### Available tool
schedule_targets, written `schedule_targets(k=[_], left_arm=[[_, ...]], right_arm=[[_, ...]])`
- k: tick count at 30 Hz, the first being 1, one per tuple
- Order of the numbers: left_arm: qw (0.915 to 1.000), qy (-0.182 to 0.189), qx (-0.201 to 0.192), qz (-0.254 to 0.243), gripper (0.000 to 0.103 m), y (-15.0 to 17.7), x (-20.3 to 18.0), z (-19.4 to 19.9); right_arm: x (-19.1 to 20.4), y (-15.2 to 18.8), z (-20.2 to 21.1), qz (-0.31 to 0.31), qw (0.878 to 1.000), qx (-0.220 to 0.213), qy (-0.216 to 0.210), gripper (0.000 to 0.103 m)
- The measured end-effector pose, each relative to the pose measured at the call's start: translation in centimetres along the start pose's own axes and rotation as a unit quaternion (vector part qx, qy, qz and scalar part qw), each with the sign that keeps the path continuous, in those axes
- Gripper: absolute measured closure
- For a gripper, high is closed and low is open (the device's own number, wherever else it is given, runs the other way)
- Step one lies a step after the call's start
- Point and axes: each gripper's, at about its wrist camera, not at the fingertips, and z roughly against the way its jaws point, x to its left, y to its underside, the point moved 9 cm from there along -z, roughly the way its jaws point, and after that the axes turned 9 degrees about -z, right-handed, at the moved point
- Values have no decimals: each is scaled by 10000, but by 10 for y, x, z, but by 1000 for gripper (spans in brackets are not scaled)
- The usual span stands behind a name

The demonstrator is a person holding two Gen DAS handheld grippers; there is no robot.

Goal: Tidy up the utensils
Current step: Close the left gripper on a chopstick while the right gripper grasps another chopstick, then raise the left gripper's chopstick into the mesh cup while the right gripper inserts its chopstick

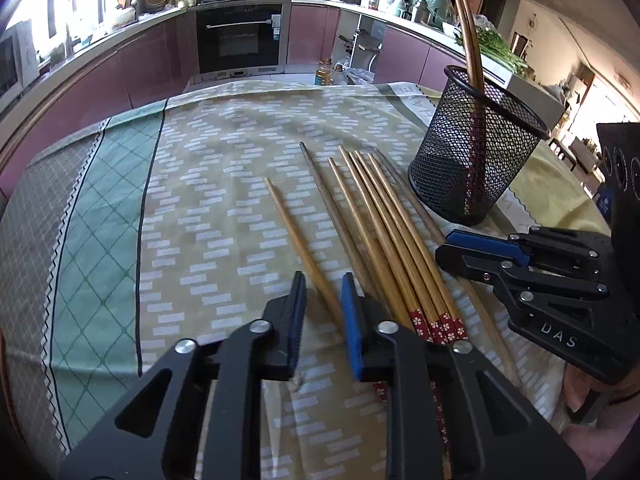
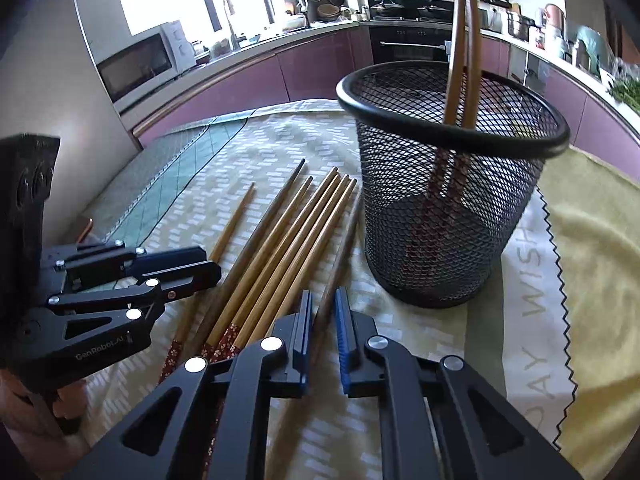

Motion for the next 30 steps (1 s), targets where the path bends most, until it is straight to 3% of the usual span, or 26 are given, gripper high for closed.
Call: schedule_targets(k=[8, 13, 30], left_arm=[[9992, 212, -128, 322, 95, 8, 2, 13], [9990, 360, -237, 154, 95, 7, -10, 24], [9990, 354, 135, -246, 91, 5, -16, 3]], right_arm=[[-2, -1, 18, -90, 9995, -172, -256, 97], [8, 8, 18, 160, 9991, -5, -399, 97], [12, 7, 2, 459, 9984, 224, -250, 97]])
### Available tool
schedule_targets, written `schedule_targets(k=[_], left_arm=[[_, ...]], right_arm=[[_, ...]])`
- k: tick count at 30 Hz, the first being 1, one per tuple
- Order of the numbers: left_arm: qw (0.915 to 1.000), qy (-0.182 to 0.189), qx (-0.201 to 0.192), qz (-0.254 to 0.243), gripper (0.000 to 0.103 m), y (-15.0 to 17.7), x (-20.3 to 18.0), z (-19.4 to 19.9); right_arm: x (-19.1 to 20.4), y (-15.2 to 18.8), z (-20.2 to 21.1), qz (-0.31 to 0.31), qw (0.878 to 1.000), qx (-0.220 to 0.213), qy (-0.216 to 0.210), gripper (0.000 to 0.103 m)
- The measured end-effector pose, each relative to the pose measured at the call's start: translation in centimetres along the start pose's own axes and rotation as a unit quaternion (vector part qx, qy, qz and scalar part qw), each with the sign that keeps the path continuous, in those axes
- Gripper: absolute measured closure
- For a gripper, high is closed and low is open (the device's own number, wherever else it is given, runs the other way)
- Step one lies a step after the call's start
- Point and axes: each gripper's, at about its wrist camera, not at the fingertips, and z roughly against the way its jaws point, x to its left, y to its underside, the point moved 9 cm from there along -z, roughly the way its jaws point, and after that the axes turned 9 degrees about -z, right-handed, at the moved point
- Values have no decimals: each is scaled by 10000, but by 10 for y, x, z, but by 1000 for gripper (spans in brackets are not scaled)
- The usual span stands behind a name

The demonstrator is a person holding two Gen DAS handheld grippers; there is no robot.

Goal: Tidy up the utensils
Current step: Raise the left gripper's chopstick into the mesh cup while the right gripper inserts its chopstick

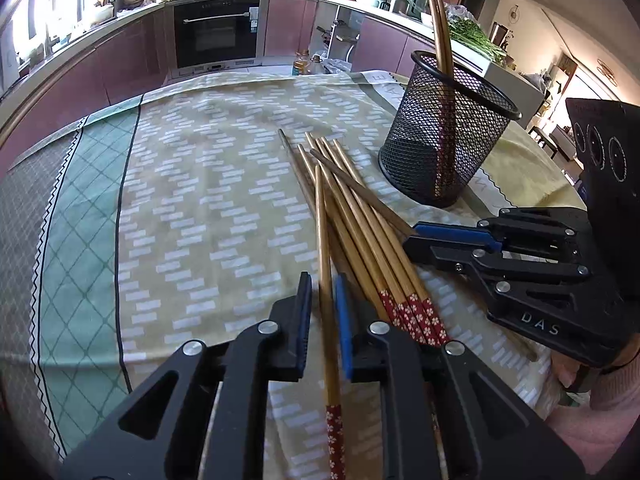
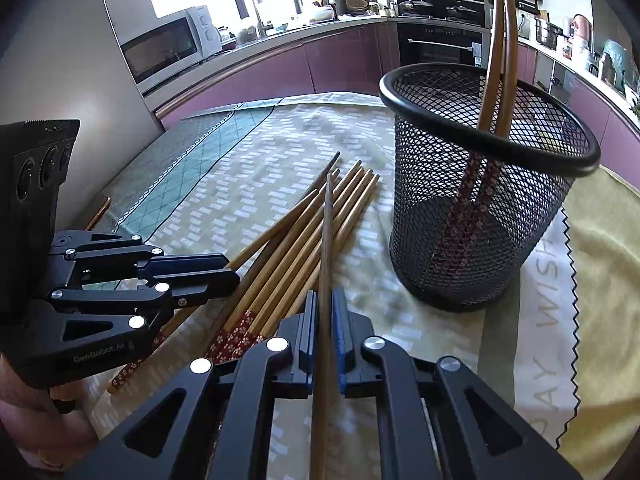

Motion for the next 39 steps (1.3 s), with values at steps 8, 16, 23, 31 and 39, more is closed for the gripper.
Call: schedule_targets(k=[8, 16, 23, 31, 39], left_arm=[[9994, 175, -300, -39, 95, -14, -6, 24], [9943, 556, -895, -160, 95, -42, -19, 76], [9871, 828, -1339, -282, 95, -59, -30, 120], [9788, 973, -1778, -305, 95, -82, -36, 152], [9696, 991, -2210, -350, 95, -123, -46, 164]], right_arm=[[0, -10, 30, -43, 9991, -386, -164, 97], [-4, -30, 78, -98, 9945, -981, -344, 97], [-12, -43, 110, -130, 9890, -1426, -377, 97], [-17, -57, 134, -143, 9832, -1768, -423, 97], [-22, -86, 157, -144, 9753, -2156, -450, 97]])
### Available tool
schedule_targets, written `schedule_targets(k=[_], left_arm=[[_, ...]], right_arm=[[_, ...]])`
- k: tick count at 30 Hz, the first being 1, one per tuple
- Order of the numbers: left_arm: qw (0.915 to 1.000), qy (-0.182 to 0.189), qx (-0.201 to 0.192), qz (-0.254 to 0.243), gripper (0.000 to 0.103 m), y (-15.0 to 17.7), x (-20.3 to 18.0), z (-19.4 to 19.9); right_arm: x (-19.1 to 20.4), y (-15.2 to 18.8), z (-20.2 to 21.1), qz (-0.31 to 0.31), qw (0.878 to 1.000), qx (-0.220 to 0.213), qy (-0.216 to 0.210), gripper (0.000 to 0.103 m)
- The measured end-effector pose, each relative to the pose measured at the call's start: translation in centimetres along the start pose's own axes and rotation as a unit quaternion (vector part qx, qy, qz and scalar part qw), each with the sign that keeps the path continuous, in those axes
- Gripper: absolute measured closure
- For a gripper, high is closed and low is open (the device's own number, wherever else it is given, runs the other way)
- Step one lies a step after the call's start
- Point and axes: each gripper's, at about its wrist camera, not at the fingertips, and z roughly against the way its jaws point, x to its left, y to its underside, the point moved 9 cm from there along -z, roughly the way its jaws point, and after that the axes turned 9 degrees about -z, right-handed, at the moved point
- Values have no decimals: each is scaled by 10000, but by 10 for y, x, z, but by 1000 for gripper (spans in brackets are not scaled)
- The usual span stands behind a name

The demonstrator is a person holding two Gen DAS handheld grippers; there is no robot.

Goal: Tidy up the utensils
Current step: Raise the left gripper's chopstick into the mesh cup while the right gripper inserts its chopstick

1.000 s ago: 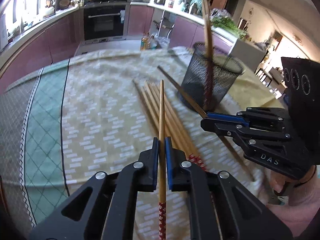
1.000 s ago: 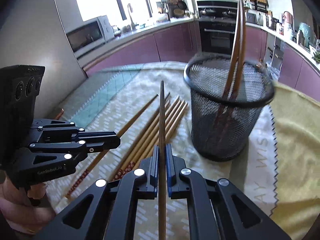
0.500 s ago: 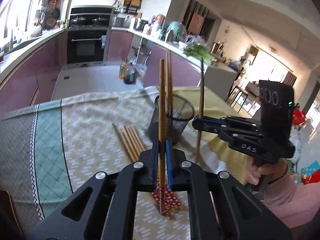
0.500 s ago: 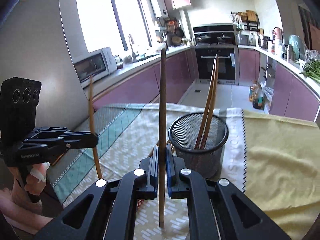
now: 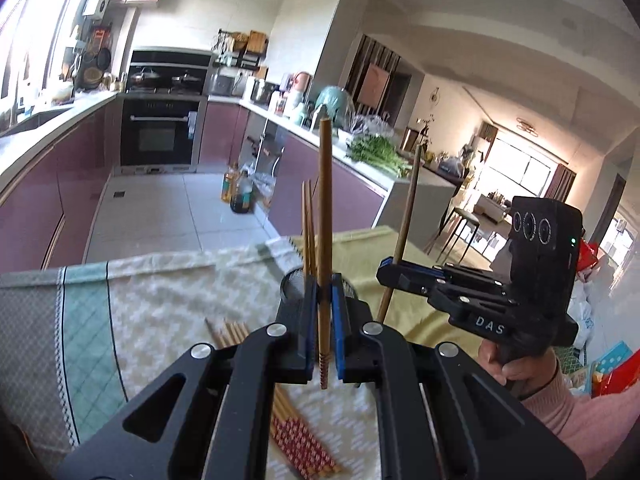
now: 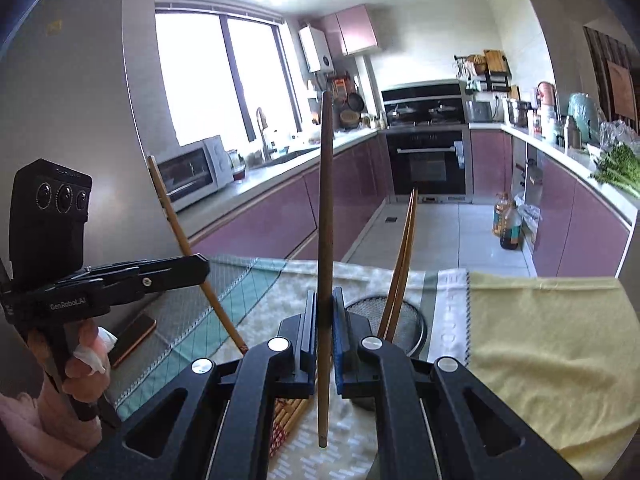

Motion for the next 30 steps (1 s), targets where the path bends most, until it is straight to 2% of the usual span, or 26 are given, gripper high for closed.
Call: schedule_targets(k=[12, 17, 23, 30], left_arm=[[9991, -110, -341, -235, 95, -53, -8, -13], [9984, -267, -371, -341, 95, -63, -8, -22], [9991, -304, -116, -287, 95, -52, -5, -46], [9981, -296, 394, -374, 95, -24, -4, -72]], right_arm=[[0, -43, 7, 41, 9990, -454, -7, 97], [-8, -55, 4, 6, 9980, -614, 114, 97], [-22, -52, -15, -117, 9980, -541, 309, 97], [-38, -31, -44, -235, 9986, -42, 478, 97]])
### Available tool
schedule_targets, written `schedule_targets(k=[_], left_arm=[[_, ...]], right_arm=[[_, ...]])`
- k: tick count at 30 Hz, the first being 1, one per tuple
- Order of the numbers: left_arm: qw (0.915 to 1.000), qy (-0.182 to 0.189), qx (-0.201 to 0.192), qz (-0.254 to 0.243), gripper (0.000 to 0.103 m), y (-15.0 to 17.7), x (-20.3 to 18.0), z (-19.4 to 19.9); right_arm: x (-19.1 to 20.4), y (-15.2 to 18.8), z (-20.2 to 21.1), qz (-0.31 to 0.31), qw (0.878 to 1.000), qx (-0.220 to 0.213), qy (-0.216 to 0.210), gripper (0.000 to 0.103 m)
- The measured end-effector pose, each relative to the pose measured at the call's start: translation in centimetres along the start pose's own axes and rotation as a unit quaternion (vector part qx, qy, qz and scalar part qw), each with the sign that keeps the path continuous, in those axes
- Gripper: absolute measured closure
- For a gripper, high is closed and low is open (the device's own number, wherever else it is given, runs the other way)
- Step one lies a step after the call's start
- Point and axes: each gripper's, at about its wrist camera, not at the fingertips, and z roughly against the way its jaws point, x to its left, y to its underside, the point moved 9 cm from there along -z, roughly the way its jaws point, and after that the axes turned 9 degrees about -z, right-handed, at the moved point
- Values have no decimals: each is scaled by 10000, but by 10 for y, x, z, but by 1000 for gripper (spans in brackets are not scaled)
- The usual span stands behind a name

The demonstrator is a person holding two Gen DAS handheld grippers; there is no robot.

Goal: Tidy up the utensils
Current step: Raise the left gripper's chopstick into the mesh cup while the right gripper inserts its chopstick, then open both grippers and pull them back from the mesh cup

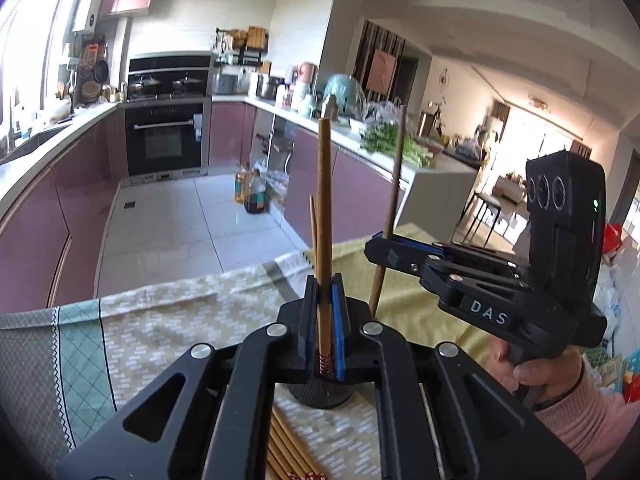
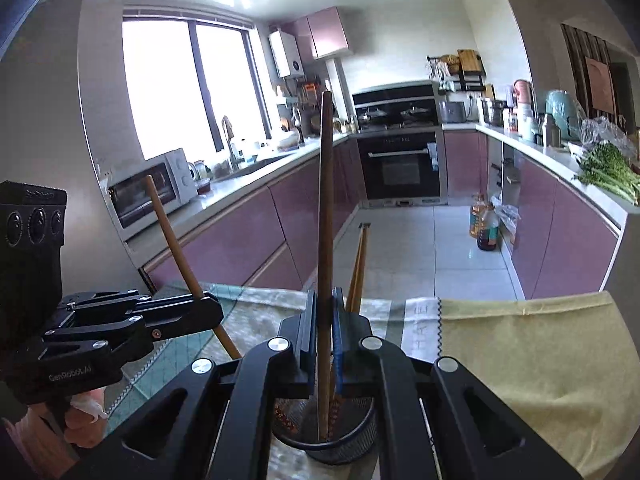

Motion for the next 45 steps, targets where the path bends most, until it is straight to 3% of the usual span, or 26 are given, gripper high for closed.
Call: schedule_targets(k=[9, 19, 23, 34, 40, 45], left_arm=[[9982, 165, 556, -150, 96, 25, 0, -32], [9972, 91, 739, -19, 95, 25, 10, -53], [9969, 42, 779, 55, 90, 27, 13, -58], [9987, -275, 370, 217, 78, 35, 27, -26], [9985, -470, 120, 256, 72, 47, 37, 10], [9976, -603, 180, 289, 66, 73, 42, 31]], right_arm=[[-11, 27, -24, -41, 9975, 705, 84, 97], [-23, 31, -43, -213, 9956, 882, 225, 95], [-25, 32, -52, -242, 9952, 923, 235, 94], [-19, 35, -40, -115, 9970, 717, 282, 91], [5, 38, -10, 176, 9985, 519, -56, 83], [28, 58, 16, 472, 9963, 551, -455, 77]])
